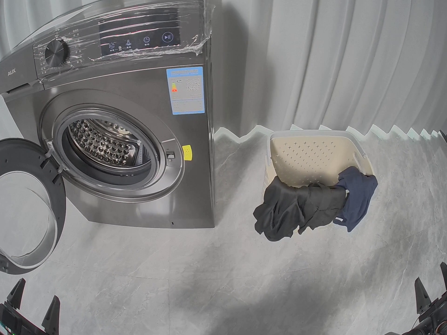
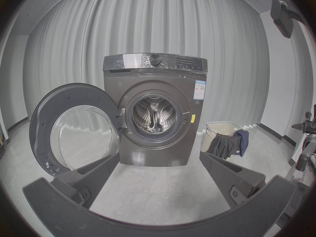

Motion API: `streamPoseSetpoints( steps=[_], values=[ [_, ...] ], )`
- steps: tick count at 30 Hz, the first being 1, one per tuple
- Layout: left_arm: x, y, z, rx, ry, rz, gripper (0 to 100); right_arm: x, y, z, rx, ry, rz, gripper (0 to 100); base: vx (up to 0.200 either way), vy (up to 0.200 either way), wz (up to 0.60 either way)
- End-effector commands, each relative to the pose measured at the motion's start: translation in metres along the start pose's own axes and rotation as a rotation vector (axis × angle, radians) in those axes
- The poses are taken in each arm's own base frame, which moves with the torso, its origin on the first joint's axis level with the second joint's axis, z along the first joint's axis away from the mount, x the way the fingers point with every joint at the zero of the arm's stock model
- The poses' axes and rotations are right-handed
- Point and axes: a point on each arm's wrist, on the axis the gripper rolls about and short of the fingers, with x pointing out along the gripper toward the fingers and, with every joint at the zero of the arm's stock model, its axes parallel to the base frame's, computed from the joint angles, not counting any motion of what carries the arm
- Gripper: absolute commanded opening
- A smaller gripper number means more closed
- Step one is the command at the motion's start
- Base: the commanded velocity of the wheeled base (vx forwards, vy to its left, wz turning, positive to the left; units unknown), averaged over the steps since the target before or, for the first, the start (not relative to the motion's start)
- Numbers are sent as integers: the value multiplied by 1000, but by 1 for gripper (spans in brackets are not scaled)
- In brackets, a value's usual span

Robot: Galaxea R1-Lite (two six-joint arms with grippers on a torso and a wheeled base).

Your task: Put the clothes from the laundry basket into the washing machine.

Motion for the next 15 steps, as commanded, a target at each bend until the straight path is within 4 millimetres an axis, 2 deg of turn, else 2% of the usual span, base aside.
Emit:
streamPoseSetpoints(
  steps=[1, 15],
  values=[
    [0, 0, -5, -2, 1, -1, 100, 1, 0, -5, 0, 7, 0, 100, 0, -200, 0],
    [0, 0, -5, -1, 1, -1, 100, 1, 0, -5, 0, 8, 1, 100, 0, -200, 0]
  ],
)
